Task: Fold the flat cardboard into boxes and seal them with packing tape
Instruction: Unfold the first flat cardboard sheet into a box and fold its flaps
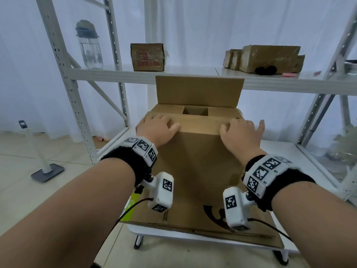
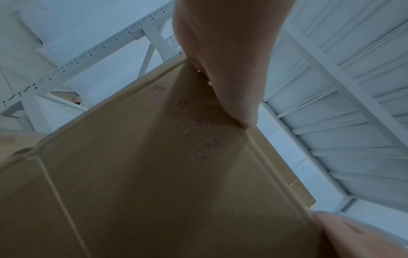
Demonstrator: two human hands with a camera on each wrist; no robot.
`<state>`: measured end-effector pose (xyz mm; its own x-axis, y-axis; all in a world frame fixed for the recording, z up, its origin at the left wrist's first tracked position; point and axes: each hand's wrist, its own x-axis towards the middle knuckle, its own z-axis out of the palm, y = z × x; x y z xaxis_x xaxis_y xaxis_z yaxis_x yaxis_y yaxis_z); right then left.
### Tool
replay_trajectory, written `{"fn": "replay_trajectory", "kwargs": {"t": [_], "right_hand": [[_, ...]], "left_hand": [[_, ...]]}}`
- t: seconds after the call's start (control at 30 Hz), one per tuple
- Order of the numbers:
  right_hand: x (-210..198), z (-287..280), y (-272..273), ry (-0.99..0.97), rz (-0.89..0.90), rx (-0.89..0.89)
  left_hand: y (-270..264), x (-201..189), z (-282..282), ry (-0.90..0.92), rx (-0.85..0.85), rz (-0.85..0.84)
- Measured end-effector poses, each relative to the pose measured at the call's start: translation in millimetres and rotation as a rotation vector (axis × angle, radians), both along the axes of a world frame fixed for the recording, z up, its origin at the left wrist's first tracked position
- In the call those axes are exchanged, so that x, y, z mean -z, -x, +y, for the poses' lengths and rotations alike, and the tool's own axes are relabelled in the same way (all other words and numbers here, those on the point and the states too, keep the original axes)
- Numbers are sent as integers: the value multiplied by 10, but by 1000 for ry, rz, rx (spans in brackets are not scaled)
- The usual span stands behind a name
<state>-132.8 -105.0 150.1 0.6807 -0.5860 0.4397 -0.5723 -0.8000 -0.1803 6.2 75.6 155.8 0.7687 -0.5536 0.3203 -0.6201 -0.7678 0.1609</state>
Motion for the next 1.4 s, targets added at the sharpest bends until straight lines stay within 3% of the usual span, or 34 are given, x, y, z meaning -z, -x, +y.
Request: {"fn": "replay_trajectory", "kwargs": {"t": [0.1, 0.27, 0.5, 0.87, 1.2, 1.4], "right_hand": [[-155, -59, -24, -26, 63, -75], [-425, -119, -181, 12, 219, -180], [-734, -170, -624, 122, 402, -220], [-940, -237, -1262, 357, 560, -222], [-964, -302, -1207, 250, 621, -248], [-1028, -277, -1298, 239, 701, -259]], "left_hand": [[-19, -182, -52, -170, -46, 59], [-161, -410, -99, -304, -50, 62], [-446, -444, -128, -169, 22, 182], [-668, -499, -194, -391, 14, 15], [-610, -479, -162, -392, -1, 75], [-614, -502, -221, -550, 32, 21]]}}
